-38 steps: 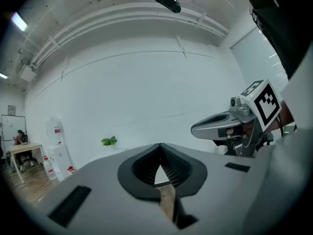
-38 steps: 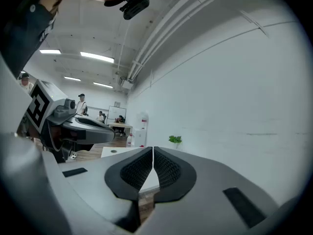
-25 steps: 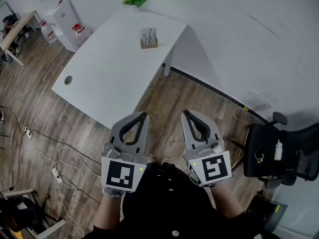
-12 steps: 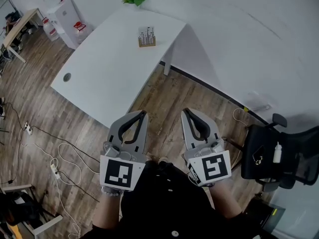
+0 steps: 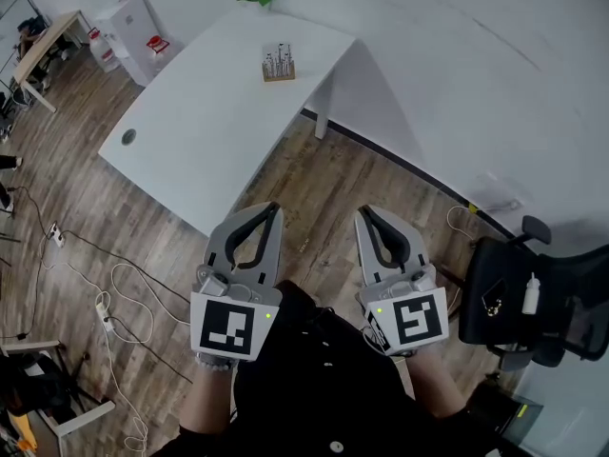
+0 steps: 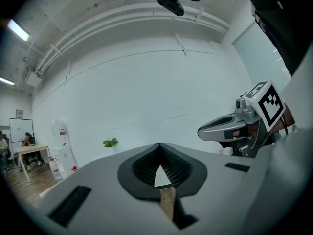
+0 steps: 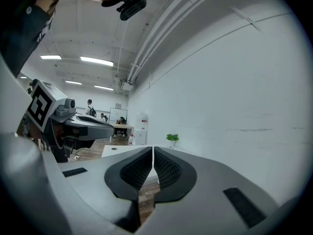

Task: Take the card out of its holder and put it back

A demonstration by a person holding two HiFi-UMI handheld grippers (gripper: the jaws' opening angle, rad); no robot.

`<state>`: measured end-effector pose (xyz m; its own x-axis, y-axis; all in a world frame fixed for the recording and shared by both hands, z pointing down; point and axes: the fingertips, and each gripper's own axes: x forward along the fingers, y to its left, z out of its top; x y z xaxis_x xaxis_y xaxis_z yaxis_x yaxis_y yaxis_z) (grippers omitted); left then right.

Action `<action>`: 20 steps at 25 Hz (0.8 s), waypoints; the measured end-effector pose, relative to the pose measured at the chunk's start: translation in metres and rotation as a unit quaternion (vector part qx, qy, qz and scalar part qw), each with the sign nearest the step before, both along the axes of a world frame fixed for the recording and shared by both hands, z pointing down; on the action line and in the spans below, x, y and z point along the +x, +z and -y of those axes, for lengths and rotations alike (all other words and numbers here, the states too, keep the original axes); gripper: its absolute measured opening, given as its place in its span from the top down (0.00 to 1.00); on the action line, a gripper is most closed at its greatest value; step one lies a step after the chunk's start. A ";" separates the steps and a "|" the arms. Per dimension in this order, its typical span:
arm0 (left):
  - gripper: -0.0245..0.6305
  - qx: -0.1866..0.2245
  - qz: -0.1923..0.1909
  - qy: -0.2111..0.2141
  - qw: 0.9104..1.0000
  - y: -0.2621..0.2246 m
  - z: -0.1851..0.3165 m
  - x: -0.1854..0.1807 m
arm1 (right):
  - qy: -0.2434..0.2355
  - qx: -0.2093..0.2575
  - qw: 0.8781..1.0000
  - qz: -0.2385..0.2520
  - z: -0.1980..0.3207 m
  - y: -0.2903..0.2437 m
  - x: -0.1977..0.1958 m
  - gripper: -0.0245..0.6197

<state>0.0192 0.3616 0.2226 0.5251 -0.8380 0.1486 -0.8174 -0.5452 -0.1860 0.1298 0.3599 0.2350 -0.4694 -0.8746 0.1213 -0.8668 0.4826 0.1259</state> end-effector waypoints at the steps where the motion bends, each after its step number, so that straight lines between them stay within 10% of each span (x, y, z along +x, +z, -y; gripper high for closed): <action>1: 0.94 0.001 -0.001 0.000 1.000 0.000 -0.001 0.002 | 0.001 0.000 1.000 -0.001 -0.001 0.001 0.003 0.89; 20: 0.94 0.025 0.004 0.008 1.000 -0.004 0.062 0.017 | 0.009 0.006 1.000 0.012 0.058 0.004 0.019 0.89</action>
<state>0.0366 0.2993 0.2182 0.5375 -0.8360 0.1105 -0.8070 -0.5480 -0.2201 0.1483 0.3019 0.2393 -0.4557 -0.8844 0.1004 -0.8782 0.4651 0.1112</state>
